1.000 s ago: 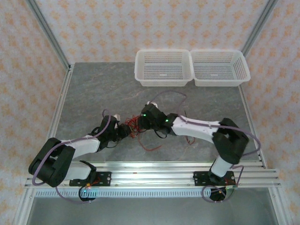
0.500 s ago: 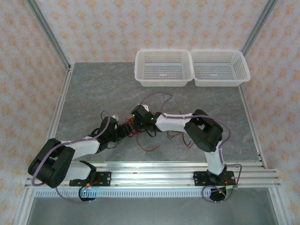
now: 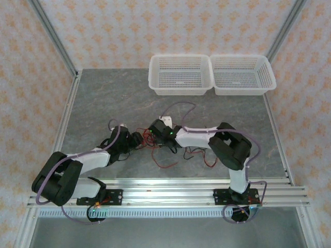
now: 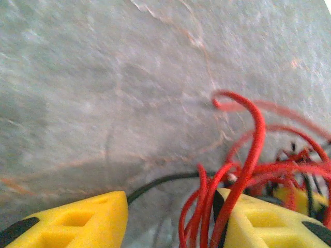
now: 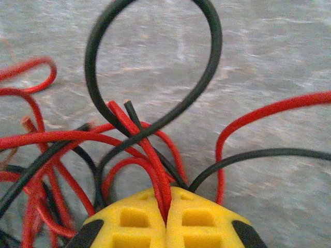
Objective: Untangle the cables
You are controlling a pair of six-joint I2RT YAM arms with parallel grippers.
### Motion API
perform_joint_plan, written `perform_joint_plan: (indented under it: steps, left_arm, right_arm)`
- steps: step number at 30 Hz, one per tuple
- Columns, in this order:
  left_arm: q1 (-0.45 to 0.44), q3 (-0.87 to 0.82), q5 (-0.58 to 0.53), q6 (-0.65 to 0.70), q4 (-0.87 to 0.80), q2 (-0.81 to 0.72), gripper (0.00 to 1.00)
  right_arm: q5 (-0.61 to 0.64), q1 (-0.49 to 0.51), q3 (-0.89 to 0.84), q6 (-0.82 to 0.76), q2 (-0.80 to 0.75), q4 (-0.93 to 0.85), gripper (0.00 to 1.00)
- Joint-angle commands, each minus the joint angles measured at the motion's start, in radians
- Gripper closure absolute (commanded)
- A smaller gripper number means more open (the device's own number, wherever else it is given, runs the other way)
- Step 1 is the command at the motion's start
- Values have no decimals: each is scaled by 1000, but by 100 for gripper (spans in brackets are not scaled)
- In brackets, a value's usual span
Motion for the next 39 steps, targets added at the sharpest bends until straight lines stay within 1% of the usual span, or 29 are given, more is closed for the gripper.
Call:
perform_joint_plan:
  steps: [1,7,11,14,17,19,22,27,31,33,35,37,39]
  left_arm:
    - [43,9,-179,52,-171,12,49]
    - [73,51,-246,93,-282,-57,48]
    - [74,73,-251,119,-335,-162,46]
    - [73,126,-267,152,-438,-243,44]
    - [72,184,-300,183,-554,-304,41]
    - [72,202,-308,191,-598,-345,39]
    - [72,202,-296,183,-619,-397,37]
    - [72,196,-280,165,-623,-428,36]
    - [69,205,-279,160,-627,-426,36]
    - [69,209,-280,159,-628,-426,36]
    - [69,206,-286,158,-625,-419,36]
    - [69,199,-286,158,-611,-401,36]
    - [69,190,-278,158,-581,-365,36]
  right_arm:
    - [142,-3,-45,-10,-57,-114,96]
    - [157,-15,-65,-53,-87,-94,94]
    - [149,-25,-54,-111,-100,-61,94]
    - [115,-41,-32,-171,-100,-12,95]
    - [44,-66,-1,-239,-85,54,95]
    - [-22,-86,36,-275,-61,89,95]
    - [-119,-106,123,-321,5,127,95]
    - [-289,-106,327,-344,164,116,96]
    - [-369,-105,432,-329,240,118,95]
    - [-378,-102,439,-321,238,126,96]
    - [-355,-100,421,-308,217,120,94]
    - [-307,-100,392,-281,183,92,88]
    - [-275,-100,347,-256,137,69,80]
